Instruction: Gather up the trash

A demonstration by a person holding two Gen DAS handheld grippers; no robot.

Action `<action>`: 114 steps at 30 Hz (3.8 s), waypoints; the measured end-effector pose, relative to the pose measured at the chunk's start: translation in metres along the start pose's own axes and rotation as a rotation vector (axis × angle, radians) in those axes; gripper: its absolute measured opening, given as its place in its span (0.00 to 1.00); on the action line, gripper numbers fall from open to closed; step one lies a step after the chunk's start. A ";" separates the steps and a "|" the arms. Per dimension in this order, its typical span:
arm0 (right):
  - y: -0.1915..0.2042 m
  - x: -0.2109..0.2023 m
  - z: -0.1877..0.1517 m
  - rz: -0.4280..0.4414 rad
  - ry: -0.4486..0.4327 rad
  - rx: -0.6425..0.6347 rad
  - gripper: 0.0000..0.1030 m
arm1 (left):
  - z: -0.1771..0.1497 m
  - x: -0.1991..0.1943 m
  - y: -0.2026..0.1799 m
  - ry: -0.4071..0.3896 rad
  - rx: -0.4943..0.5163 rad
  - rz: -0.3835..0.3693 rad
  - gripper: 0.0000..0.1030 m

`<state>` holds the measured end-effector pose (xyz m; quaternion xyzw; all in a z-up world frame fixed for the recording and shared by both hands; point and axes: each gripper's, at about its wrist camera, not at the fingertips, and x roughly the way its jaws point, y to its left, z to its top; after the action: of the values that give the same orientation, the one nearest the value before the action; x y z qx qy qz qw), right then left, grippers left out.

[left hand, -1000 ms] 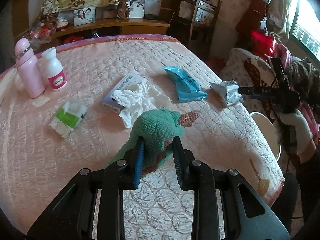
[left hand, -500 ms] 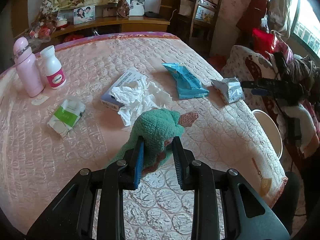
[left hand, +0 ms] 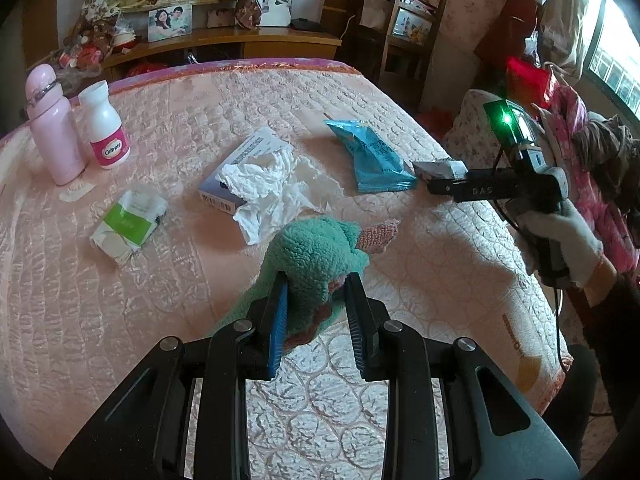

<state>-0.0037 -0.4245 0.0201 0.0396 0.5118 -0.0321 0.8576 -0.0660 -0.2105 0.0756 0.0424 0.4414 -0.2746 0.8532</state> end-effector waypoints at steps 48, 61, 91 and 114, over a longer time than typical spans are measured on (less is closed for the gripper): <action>-0.127 -0.175 -0.195 -0.102 -0.234 0.127 0.28 | 0.031 0.082 -0.288 0.069 0.214 -0.256 0.24; -0.197 -0.164 -0.247 -0.124 -0.181 0.286 0.28 | 0.021 0.127 -0.360 0.137 0.287 -0.255 0.24; -0.213 -0.123 -0.260 -0.038 -0.100 0.428 0.61 | 0.020 0.140 -0.342 0.162 0.238 -0.267 0.54; -0.100 -0.141 -0.164 0.014 -0.143 0.243 0.72 | 0.027 0.074 -0.187 -0.014 0.087 -0.003 0.54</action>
<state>-0.2243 -0.5051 0.0633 0.1445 0.4413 -0.0906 0.8810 -0.1065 -0.4089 0.0665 0.0768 0.4232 -0.2948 0.8533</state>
